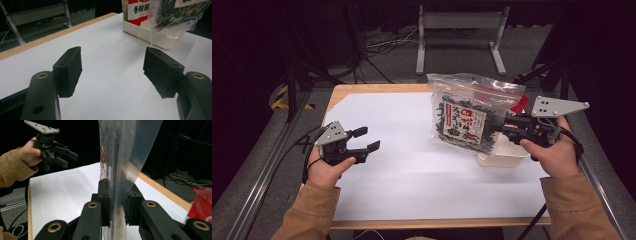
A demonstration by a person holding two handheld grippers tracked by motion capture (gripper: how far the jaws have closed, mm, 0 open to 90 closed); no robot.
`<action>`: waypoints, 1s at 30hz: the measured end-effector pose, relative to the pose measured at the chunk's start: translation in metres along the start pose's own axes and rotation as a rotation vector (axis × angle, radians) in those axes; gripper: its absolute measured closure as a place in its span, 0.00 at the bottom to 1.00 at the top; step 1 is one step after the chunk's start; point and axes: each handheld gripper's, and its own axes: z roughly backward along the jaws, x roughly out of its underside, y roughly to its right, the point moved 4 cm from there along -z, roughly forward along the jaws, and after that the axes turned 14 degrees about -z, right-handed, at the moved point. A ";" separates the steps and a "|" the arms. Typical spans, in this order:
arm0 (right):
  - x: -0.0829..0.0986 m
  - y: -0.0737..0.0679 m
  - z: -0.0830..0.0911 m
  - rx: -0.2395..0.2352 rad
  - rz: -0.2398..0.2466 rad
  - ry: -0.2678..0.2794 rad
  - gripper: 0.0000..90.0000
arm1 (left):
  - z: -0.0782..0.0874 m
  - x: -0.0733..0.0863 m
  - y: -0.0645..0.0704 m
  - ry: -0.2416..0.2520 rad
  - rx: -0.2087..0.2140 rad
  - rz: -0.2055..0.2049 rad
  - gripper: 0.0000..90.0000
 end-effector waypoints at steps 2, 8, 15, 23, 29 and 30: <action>-0.004 0.004 0.005 0.010 0.001 0.017 0.86 | -0.001 0.003 -0.002 -0.008 -0.003 0.003 0.35; -0.012 0.015 0.018 0.058 -0.003 0.050 0.86 | -0.003 0.008 -0.006 -0.014 -0.009 0.022 0.35; -0.014 0.031 0.031 0.105 -0.018 0.093 0.86 | -0.005 0.014 -0.010 -0.025 -0.013 0.039 0.35; -0.012 0.046 0.042 0.174 -0.002 0.118 0.86 | -0.006 0.018 -0.013 -0.035 -0.020 0.043 0.34; -0.009 0.053 0.048 0.220 -0.003 0.144 0.86 | -0.006 0.019 -0.013 -0.040 -0.019 0.046 0.34; -0.007 0.055 0.050 0.238 -0.006 0.158 0.86 | -0.006 0.019 -0.013 -0.042 -0.019 0.048 0.34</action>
